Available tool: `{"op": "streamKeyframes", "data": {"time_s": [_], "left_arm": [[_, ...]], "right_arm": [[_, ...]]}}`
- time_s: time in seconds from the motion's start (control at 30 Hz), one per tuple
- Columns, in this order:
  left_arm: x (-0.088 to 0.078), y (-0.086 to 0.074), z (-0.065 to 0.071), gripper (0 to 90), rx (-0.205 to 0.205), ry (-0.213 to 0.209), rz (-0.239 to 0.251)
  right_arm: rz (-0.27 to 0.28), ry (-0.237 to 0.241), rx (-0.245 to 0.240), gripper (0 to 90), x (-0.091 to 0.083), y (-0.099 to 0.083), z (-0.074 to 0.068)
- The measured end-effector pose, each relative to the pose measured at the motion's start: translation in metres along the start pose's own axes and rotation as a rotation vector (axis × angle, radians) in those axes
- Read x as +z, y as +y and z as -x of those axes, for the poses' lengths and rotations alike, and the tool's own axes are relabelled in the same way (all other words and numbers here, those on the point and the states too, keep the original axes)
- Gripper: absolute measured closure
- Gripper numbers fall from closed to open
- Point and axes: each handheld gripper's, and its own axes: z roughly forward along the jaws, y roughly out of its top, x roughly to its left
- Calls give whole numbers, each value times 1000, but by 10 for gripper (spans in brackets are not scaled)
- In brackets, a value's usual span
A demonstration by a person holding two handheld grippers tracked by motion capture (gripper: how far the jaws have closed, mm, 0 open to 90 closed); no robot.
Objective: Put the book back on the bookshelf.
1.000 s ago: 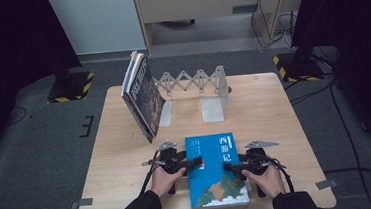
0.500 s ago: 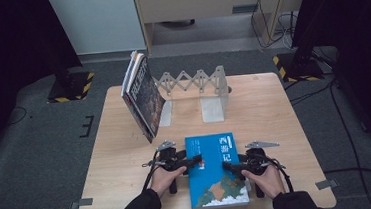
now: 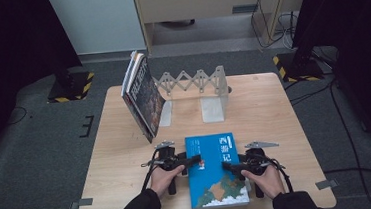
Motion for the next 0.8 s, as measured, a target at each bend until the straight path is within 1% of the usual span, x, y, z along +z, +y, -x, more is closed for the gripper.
{"op": "streamKeyframes", "data": {"time_s": [0.07,0.2,0.3,0.47,0.57,0.63,0.73,0.8], "left_arm": [[0,0,0,211,-10,-2,-6],[-2,3,0,255,-46,-19,-41],[-4,5,1,268,-38,-21,-53],[-6,6,0,295,-51,-40,-63],[-8,9,2,327,-42,-63,-58],[-9,13,5,344,-22,-82,-76],[-10,16,9,347,4,-81,-88],[-9,16,9,347,5,-79,-95]], "right_arm": [[0,1,0,187,0,0,0],[0,1,-8,186,0,0,1],[-3,2,-4,189,0,1,1],[4,8,-5,191,2,1,1],[3,10,-3,196,1,1,1],[5,13,-6,199,2,1,2],[5,22,1,201,2,2,2],[4,23,3,202,2,2,3]]}}
